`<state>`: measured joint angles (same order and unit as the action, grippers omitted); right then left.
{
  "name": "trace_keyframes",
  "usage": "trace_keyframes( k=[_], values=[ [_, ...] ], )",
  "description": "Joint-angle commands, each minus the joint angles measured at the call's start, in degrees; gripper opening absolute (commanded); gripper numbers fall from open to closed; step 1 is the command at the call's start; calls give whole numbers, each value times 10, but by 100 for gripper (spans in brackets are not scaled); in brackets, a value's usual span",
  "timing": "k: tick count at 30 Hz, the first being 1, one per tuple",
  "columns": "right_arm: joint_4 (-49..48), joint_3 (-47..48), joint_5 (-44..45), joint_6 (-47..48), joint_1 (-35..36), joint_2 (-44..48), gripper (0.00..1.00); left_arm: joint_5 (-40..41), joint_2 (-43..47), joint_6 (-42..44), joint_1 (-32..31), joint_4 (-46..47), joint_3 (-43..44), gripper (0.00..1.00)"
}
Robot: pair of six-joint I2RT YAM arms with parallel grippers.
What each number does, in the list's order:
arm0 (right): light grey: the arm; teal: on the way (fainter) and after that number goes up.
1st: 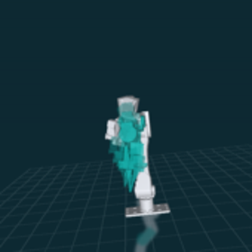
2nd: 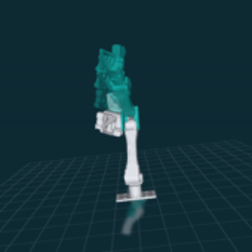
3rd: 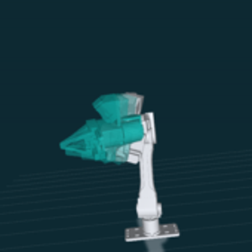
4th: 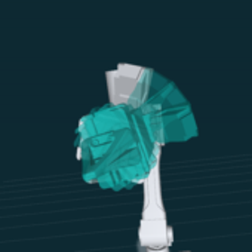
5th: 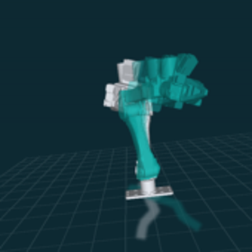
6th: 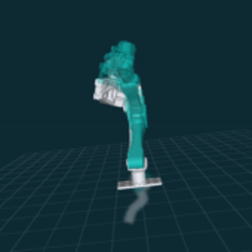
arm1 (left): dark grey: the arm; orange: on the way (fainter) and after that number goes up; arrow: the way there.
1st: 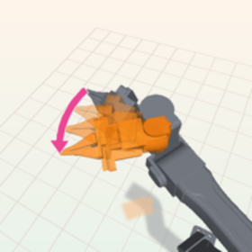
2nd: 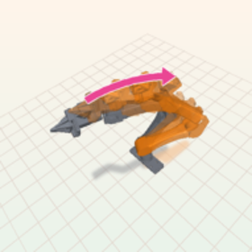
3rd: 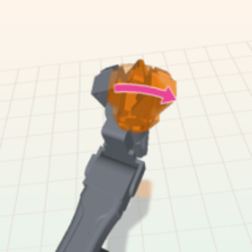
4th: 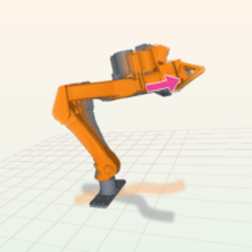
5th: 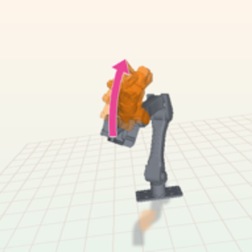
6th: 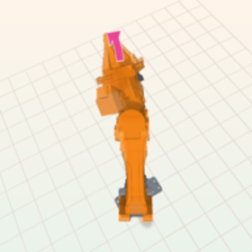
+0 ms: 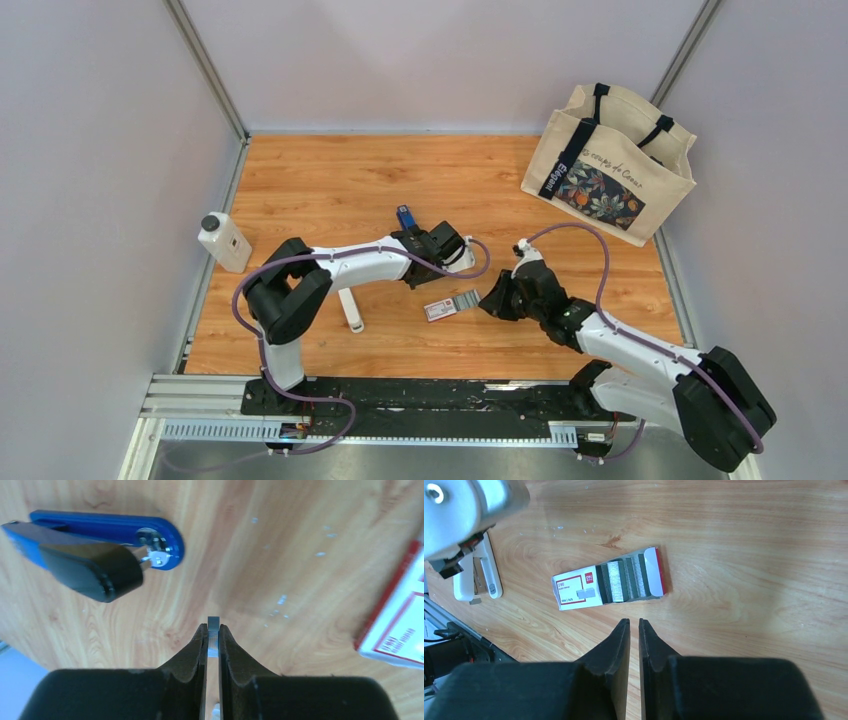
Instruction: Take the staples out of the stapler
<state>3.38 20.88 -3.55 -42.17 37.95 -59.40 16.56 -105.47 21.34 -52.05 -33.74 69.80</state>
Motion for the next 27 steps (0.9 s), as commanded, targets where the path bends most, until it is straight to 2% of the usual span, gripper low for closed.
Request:
trace_keyframes(
  k=[1, 8, 11, 12, 14, 15, 22, 27],
  values=[
    [-26, -4, 11, -1, -5, 16, 14, 74, 27, 10, -5, 67, -11, 14],
    [-23, -14, 19, -5, -7, 39, 15, 121, -5, 16, -13, 90, -14, 18],
    [-23, -17, 18, -6, -10, 40, 15, 93, 4, 9, -16, 78, -27, 26],
    [-24, -18, 18, -6, -11, 39, 15, 74, 7, 1, -16, 68, -30, 32],
    [-27, -17, 14, -6, -11, 36, 15, 55, 19, -3, -16, 57, -32, 36],
    [-28, -16, 14, -7, -11, 35, 15, 37, 24, -9, -16, 45, -32, 43],
    [-28, -21, 14, -8, -15, 40, 15, -18, 65, -31, -4, 3, -12, 44],
    [-28, -22, 14, -8, -15, 41, 15, -67, 62, -53, 63, -25, 45, 43]
  ],
)
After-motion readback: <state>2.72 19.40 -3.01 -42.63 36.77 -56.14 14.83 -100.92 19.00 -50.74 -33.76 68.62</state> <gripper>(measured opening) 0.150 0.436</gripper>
